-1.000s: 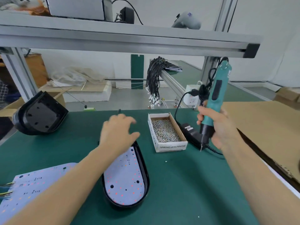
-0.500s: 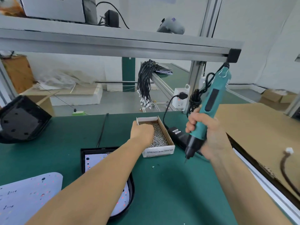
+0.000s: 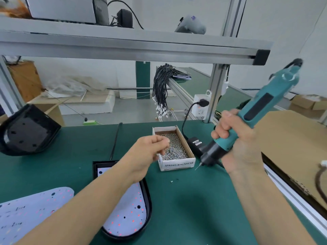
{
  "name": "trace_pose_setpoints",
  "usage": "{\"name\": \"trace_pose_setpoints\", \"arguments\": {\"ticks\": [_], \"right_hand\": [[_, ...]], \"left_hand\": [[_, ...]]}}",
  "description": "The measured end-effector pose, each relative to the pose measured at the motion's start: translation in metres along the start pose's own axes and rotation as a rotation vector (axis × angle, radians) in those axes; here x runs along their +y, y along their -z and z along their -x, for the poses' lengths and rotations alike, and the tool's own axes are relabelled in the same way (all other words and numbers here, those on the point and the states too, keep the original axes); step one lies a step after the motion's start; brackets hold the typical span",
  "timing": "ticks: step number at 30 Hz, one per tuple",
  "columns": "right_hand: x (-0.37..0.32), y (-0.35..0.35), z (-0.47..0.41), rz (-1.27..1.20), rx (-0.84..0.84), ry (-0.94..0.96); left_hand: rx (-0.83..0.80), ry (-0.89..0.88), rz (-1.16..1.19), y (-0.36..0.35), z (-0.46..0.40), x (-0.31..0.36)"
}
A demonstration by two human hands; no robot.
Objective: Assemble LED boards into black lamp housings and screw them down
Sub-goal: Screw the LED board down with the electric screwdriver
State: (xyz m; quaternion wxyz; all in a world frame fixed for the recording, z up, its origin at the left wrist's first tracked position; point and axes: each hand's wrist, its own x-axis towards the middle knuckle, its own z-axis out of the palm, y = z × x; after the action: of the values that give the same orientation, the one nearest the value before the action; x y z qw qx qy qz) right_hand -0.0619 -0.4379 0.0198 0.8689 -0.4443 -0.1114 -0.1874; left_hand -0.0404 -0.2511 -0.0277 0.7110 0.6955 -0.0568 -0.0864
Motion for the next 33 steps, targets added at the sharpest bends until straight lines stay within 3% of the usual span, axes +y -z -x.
{"name": "trace_pose_setpoints", "arguments": {"ticks": [4, 10, 28, 33], "right_hand": [[0.000, -0.034, 0.008, -0.173, -0.051, 0.050], [0.007, -0.074, 0.023, -0.307, -0.115, 0.066], [0.015, -0.094, 0.032, -0.295, -0.103, 0.060], [0.022, -0.092, 0.036, -0.268, -0.144, 0.088]], "left_hand": [[-0.043, 0.032, 0.325, 0.017, 0.055, 0.005], [0.034, -0.029, 0.430, 0.024, 0.086, 0.007], [0.021, -0.011, 0.571, 0.025, 0.099, 0.006], [0.113, -0.044, 0.502, 0.025, 0.100, 0.005]]}}
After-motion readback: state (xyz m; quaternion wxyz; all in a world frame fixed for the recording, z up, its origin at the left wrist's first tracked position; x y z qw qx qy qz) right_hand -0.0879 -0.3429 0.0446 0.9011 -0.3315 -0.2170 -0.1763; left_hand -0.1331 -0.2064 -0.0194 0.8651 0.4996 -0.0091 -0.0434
